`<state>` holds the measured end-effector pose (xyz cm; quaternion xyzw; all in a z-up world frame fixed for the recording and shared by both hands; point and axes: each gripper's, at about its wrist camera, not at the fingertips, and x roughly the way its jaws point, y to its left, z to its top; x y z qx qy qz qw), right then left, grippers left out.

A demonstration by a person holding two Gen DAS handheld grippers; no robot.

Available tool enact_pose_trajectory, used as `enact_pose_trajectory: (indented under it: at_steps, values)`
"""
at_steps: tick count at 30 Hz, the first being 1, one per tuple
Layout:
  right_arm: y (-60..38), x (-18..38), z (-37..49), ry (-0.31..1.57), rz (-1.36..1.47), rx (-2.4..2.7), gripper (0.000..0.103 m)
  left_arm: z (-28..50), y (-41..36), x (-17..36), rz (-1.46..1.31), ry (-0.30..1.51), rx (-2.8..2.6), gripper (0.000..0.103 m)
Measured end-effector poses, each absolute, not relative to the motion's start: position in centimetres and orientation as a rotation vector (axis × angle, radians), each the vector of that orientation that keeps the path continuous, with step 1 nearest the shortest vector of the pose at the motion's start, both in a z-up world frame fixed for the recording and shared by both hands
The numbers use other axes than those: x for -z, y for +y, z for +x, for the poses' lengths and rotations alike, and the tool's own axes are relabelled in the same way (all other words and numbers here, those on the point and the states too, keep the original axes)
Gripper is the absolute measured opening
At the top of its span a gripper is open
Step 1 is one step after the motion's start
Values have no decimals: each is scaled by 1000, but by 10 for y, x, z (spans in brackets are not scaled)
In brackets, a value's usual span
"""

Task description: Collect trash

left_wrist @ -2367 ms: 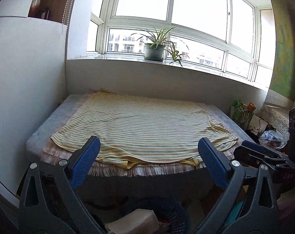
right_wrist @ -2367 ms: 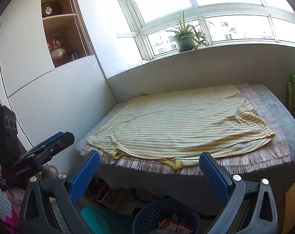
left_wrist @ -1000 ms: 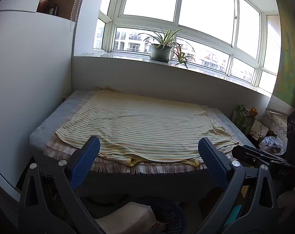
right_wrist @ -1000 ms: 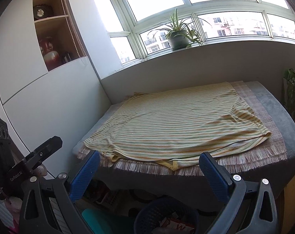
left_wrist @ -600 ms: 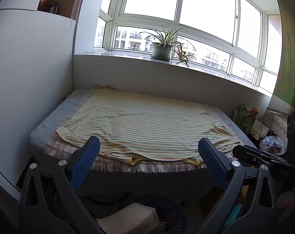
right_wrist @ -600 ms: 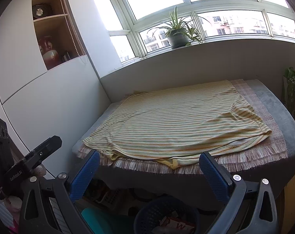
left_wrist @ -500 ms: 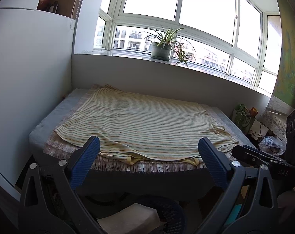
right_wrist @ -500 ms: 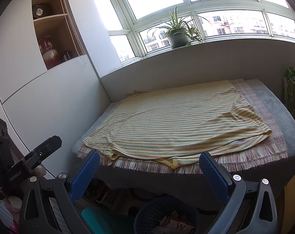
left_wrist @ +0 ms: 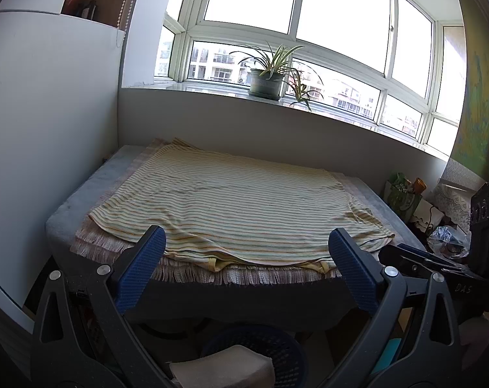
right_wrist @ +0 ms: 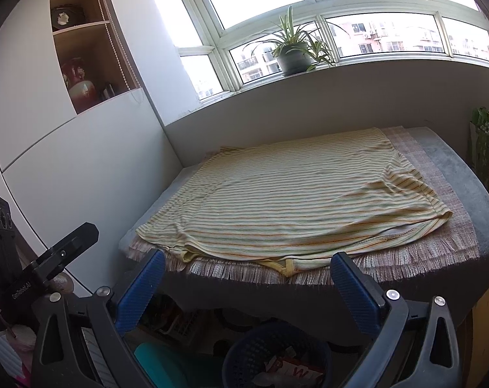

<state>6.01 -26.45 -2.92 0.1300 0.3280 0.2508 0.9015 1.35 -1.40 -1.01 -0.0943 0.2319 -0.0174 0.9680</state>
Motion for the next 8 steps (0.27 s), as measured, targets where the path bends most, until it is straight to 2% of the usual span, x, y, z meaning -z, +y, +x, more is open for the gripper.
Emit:
enact_pose_trajectory:
  at_steps: [8]
  values:
    - [-264, 33, 62, 691, 271, -521, 103, 14, -14, 12, -182, 466, 28, 102]
